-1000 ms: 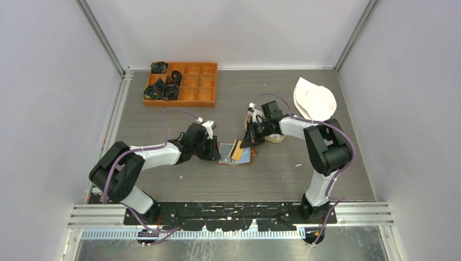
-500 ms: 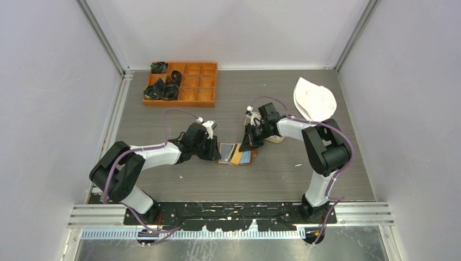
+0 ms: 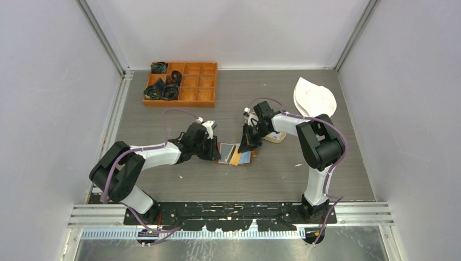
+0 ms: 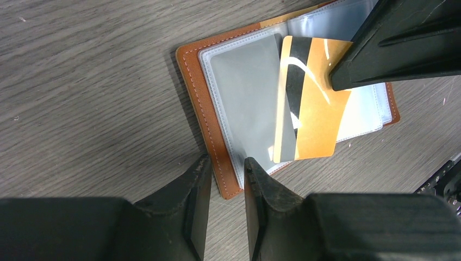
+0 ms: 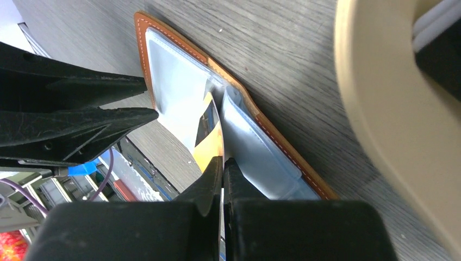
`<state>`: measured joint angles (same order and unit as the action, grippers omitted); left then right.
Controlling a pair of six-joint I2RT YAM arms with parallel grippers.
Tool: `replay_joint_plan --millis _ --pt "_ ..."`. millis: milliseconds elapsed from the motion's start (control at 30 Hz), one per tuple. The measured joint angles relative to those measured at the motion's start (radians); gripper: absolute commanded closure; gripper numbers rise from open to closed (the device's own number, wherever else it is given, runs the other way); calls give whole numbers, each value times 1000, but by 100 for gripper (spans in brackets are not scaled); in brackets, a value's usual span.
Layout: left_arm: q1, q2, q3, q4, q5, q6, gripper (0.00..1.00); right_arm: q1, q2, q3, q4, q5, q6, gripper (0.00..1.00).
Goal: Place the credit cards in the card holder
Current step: Insert the credit card into the card holder.
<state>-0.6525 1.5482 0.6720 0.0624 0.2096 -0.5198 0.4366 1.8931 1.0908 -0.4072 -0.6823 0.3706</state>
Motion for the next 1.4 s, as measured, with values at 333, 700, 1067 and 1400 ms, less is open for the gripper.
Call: replay_joint_plan --millis 333,700,1067,1400 --pt "0 2 0 1 2 0 70 3 33 45 -59 15 28 97" --pt "7 12 10 -1 20 0 70 25 87 126 -121 24 28 95" --pt "6 16 16 -1 26 0 62 36 132 210 -198 35 -30 77" --pt "0 -172 16 -66 -49 3 65 49 134 232 -231 61 -92 66"
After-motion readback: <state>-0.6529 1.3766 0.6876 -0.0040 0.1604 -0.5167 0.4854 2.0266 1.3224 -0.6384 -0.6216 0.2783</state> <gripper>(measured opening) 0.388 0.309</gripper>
